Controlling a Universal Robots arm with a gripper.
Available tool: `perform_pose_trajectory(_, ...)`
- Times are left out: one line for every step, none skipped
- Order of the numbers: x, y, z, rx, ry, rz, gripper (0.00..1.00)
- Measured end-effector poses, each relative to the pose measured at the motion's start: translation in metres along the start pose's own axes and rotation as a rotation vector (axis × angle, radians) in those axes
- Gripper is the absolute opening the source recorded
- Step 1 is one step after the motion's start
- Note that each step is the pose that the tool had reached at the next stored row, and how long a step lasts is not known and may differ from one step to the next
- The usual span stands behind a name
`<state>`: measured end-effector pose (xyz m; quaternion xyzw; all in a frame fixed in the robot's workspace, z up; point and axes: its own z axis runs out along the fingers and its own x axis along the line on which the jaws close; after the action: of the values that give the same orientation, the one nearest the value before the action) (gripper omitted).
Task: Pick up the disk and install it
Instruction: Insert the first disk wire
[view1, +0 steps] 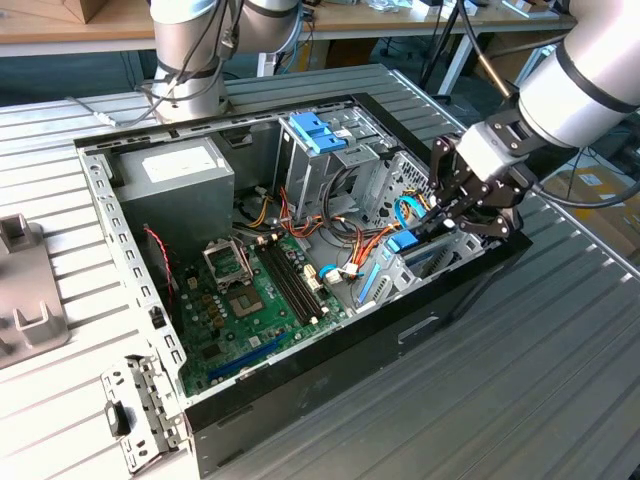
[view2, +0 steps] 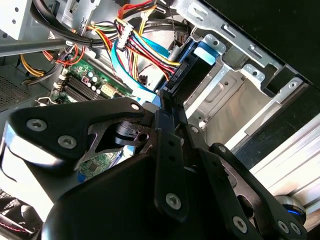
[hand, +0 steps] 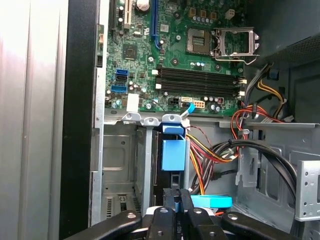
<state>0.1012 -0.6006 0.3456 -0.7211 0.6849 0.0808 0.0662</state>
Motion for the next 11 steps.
perform_pose_trajectory(-0.0004, -0.0014, 0.0002, -0.001, 0.0, -0.001, 0.16)
perform_pose_trajectory(-0.0008, -0.002, 0.0003, -0.0015, 0.0001, -0.001, 0.16)
perform_pose_trajectory(-0.0017, -0.002, 0.0007, -0.0016, 0.0, -0.001, 0.16)
perform_pose_trajectory(-0.0022, -0.0021, 0.0009, -0.0016, 0.0, -0.001, 0.16)
perform_pose_trajectory(-0.003, -0.0022, 0.0013, -0.0016, -0.0002, -0.001, 0.16)
perform_pose_trajectory(-0.0031, -0.0022, 0.0017, -0.0016, -0.0003, -0.001, 0.16)
perform_pose_trajectory(-0.0031, -0.0022, 0.0021, -0.0018, -0.0005, -0.001, 0.16)
perform_pose_trajectory(-0.0032, -0.0022, 0.0023, -0.0018, -0.0007, -0.001, 0.16)
perform_pose_trajectory(-0.0032, -0.0022, 0.0026, -0.002, -0.0008, -0.001, 0.16)
perform_pose_trajectory(-0.0032, -0.0022, 0.0029, -0.0022, -0.0012, -0.001, 0.16)
perform_pose_trajectory(-0.0031, -0.0022, 0.0035, -0.0023, -0.0021, -0.001, 0.16)
